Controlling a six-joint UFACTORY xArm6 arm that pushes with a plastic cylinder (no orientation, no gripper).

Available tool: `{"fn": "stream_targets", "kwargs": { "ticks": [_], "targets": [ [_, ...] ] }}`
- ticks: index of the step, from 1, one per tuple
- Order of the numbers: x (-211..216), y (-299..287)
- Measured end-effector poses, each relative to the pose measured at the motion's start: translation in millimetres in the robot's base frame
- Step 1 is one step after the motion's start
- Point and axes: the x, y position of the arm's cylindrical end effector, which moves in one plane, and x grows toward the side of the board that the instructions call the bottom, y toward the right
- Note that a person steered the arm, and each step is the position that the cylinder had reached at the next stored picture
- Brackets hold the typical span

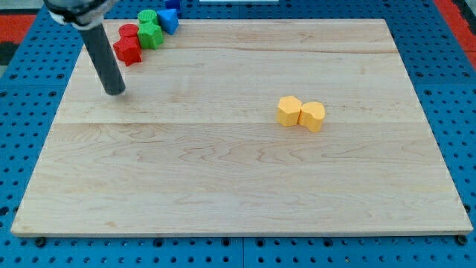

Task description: Move your arm near yellow hexagon

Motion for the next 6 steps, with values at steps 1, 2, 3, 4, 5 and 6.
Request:
{"fn": "stream_targets", "kwargs": {
  "ticks": [1, 2, 3, 4, 5, 6],
  "targets": [
    [2.8, 30.8],
    [4.5, 40.6],
    [-0.1, 61.7],
    [-3.9, 65.6],
    [-9.4, 69.1],
    [-9.4, 68.8]
  ]
}}
